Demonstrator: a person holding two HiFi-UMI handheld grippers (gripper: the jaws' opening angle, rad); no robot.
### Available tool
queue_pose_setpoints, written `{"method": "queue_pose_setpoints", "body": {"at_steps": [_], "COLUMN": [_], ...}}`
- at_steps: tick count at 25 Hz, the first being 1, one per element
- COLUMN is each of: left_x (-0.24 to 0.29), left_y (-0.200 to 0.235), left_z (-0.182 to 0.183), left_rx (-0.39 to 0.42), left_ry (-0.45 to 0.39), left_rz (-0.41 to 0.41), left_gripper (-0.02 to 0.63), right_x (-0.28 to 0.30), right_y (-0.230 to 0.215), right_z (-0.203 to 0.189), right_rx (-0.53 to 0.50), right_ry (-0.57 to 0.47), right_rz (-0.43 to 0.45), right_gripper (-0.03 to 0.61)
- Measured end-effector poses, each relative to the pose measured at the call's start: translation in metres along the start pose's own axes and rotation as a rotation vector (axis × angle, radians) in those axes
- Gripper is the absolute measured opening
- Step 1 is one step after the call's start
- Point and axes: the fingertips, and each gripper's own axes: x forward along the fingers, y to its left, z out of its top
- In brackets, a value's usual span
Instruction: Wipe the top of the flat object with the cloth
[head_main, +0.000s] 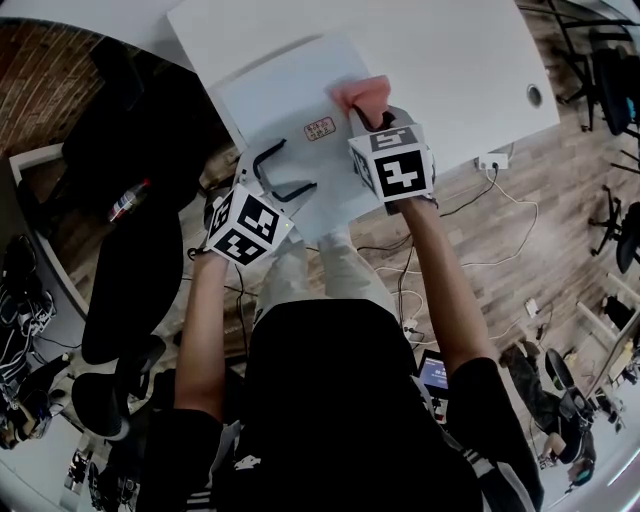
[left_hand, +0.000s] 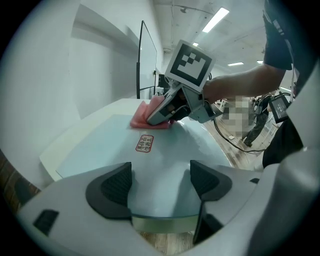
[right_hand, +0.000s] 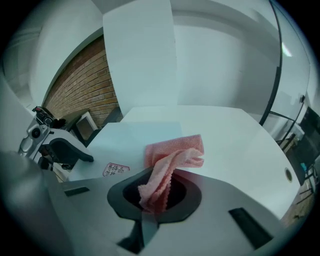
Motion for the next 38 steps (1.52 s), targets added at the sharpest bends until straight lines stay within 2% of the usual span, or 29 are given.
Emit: {"method": "queue_pose_setpoints", "body": {"at_steps": [7,13,20,25,31,36,38], "left_x": [0.000,-0.001,-0.005,-0.020,-0.050,-0.087,-0.105], "left_y": [0.000,0.001,0.003,0.008,0.026,0.037,0.041], "left_z": [-0.001,0.001,0.007,0.024,0.065,0.117,0.141], "left_rx": [0.000,0.000,-0.104,-0.113,-0.120,-0.133,-0.127], "left_ry": [0.004,0.000,-0.046,-0.062,-0.157,-0.285,-0.342], "left_rz": [0.000,0.008,0.008,-0.005,0.054,0.099,0.123], "left_gripper": [0.357,0.357,0.357,0.357,0.356,0.352,0.322], "right_x": [-0.005,-0.008,-0.027,-0.050,-0.084,-0.121,-0.139], "right_y": [-0.014,-0.011,-0.008,-0.004,0.007,0.022,0.027], "right_z": [-0.004,-0.002,0.006,0.017,0.050,0.082,0.095], "right_rx": [0.019,0.062,0.092,0.104,0.095,0.090,0.084], "right_ry": [-0.001,0.003,-0.011,-0.036,-0.123,-0.234,-0.291], "right_rz": [-0.032,-0.010,0.018,0.031,0.040,0.052,0.050], "right_gripper": [0.046,0.046,0.046,0.046,0.046,0.045,0.045]}}
